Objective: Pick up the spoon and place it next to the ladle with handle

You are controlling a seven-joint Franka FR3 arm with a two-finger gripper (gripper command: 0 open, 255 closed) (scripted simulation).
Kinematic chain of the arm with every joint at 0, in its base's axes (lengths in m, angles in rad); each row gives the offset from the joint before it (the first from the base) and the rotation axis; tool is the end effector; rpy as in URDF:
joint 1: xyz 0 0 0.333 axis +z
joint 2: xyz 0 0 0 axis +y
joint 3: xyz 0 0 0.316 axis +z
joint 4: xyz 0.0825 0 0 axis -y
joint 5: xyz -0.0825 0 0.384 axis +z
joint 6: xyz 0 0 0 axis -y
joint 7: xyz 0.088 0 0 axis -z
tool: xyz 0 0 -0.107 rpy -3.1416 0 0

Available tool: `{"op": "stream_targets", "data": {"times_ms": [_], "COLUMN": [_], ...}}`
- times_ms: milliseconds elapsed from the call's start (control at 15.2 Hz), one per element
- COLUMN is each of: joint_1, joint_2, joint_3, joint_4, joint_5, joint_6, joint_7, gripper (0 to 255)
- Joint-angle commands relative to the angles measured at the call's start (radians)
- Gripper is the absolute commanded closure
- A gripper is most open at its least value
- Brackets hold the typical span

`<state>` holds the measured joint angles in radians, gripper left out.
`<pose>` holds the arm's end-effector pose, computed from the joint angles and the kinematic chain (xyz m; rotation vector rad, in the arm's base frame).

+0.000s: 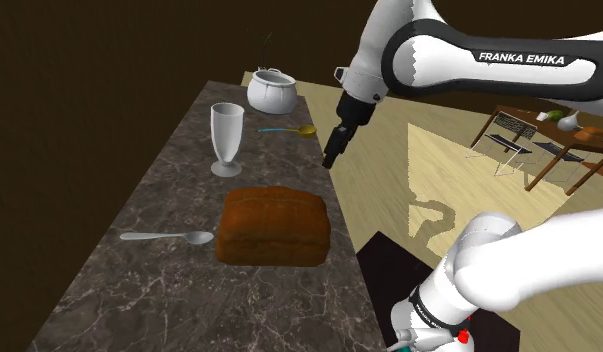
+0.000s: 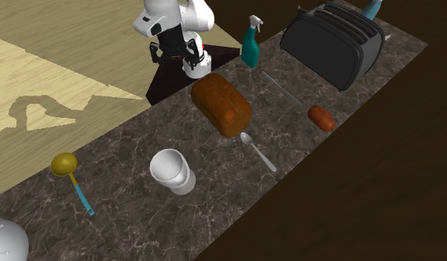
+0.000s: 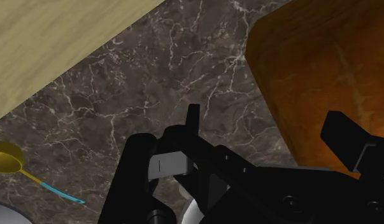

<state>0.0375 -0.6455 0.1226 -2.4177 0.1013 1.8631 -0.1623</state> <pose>0.3602 0.0723 0.5384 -3.0855 -0.4288 -0.1377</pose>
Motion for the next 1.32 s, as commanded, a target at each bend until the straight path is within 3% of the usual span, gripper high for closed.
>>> {"op": "stream_targets", "data": {"times_ms": [0,660,1254], "joint_1": [0.017,0.08,0.131], "joint_2": [0.057,0.36,0.656], "joint_3": [0.023,0.124,0.204], "joint_4": [0.011,0.11,0.289], "joint_5": [0.018,0.061,0.021], "joint_6": [0.055,0.296,0.448], "joint_7": [0.008,0.028,0.069], "gripper": [0,0,0]}}
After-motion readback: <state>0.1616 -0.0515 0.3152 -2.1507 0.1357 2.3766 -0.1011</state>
